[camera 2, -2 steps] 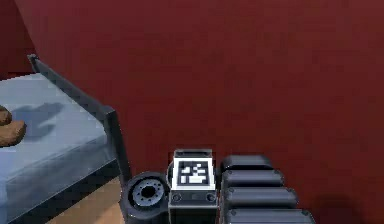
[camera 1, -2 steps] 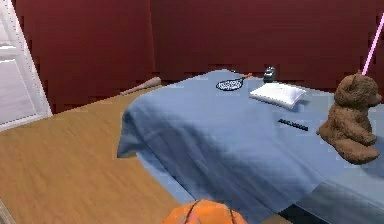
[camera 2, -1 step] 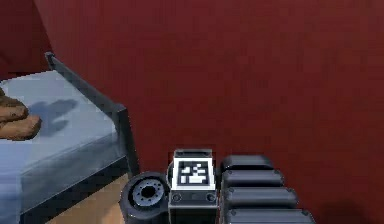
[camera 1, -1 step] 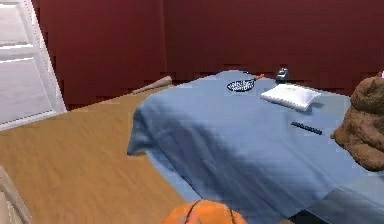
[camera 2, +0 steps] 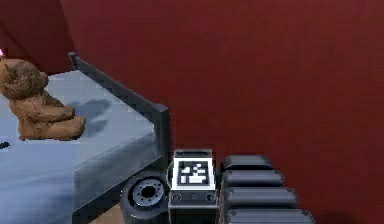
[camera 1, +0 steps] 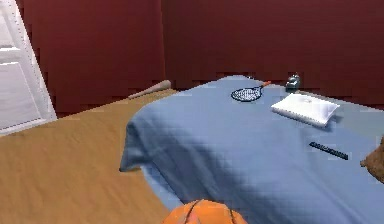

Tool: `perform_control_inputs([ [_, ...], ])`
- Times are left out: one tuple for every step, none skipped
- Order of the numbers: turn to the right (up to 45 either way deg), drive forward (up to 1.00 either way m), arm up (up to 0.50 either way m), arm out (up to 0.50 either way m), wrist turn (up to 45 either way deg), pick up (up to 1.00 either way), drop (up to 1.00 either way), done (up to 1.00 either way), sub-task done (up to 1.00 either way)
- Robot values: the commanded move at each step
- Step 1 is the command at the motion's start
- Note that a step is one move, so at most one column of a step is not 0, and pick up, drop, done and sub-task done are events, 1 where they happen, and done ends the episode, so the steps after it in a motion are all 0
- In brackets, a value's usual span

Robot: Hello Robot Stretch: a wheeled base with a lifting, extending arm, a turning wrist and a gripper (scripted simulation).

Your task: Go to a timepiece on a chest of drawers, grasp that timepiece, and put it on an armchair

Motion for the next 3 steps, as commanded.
perform_control_inputs([
  [-42.0,0.00,0.00,0.00,0.0,0.00,0.00,0.00,0.00],
  [0.0,0.85,0.00,0.00,0.0,0.00,0.00,0.00,0.00],
  [-45.0,0.00,0.00,0.00,0.0,0.00,0.00,0.00,0.00],
])
